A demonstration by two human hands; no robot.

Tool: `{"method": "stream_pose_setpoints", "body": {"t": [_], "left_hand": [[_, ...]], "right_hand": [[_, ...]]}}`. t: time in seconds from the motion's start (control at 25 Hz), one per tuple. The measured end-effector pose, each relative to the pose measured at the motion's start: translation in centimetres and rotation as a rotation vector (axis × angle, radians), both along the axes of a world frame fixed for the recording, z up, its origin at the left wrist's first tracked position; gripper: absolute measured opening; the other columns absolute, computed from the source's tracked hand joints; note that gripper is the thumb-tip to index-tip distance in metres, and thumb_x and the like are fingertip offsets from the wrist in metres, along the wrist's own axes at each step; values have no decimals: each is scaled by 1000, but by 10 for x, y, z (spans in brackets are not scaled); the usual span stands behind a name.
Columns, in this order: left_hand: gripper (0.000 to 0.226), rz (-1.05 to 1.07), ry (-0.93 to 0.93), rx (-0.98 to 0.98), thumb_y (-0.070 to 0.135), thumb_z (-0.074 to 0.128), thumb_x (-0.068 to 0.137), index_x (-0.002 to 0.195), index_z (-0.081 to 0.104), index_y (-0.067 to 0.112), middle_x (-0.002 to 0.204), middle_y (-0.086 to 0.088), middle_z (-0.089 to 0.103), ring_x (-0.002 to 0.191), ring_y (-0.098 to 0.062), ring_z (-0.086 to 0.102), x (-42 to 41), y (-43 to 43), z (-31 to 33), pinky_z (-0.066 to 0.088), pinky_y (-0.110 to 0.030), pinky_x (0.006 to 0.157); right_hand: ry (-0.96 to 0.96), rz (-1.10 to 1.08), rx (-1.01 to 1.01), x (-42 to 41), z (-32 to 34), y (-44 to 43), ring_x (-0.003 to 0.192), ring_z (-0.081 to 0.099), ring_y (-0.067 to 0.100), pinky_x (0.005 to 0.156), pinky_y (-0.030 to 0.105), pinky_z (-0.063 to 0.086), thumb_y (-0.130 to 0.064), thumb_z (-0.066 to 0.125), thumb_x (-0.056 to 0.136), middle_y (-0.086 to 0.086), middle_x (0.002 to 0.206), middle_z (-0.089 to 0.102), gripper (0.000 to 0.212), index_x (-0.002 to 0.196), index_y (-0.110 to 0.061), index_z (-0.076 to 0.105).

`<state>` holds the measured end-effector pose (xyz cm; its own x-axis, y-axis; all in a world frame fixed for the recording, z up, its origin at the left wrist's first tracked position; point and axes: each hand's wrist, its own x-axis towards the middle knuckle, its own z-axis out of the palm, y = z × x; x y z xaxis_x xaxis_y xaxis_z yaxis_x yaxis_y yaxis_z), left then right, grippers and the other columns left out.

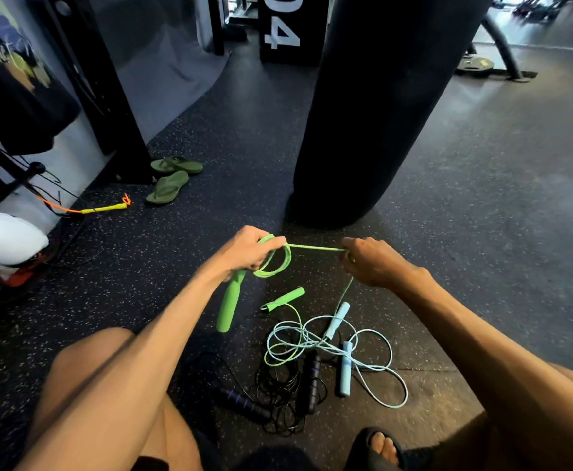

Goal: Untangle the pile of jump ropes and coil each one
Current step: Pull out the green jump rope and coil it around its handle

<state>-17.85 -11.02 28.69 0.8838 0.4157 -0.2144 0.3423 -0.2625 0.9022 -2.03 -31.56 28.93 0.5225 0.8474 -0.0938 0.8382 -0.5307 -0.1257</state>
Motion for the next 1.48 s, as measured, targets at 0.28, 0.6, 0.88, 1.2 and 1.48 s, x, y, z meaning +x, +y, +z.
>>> {"method": "stream_pose_setpoints", "body": {"t": [0.28,0.6,0.88,1.2,1.48], "left_hand": [[41,263,-64,-178,25,58,96,61,39,20,47,6,23,38,-9,19,3,14,-14,18,-18,40],[39,737,-116,-164,21,58,92,58,41,15,29,11,29,24,-6,28,-7,53,-26,25,-20,38],[45,475,-144,-339,25,56,97,58,35,20,38,11,25,32,-6,21,-12,33,-7,20,-19,38],[42,-25,-42,-618,32,53,99,60,40,21,48,7,22,41,-8,20,-4,-5,-9,24,-23,45],[39,-117,-30,-691,34,51,100,65,41,20,52,6,23,43,-8,22,-3,-20,-4,29,-23,48]], "right_hand": [[168,-23,84,5,-17,-9,121,53,38,103,49,42,-4,36,96,26,132,53,54,148,3,26],[233,-351,45,41,-34,-30,70,71,37,60,45,58,2,49,88,22,79,70,9,79,-1,51],[449,-440,46,33,-32,-18,87,72,29,81,43,59,3,71,79,18,94,73,45,122,1,59],[369,-237,110,-2,-22,2,138,40,35,112,38,35,-20,72,87,22,150,41,85,154,-8,21],[415,-26,306,-35,-31,20,95,64,19,85,34,49,-21,70,88,6,108,69,35,120,-10,61]]}}
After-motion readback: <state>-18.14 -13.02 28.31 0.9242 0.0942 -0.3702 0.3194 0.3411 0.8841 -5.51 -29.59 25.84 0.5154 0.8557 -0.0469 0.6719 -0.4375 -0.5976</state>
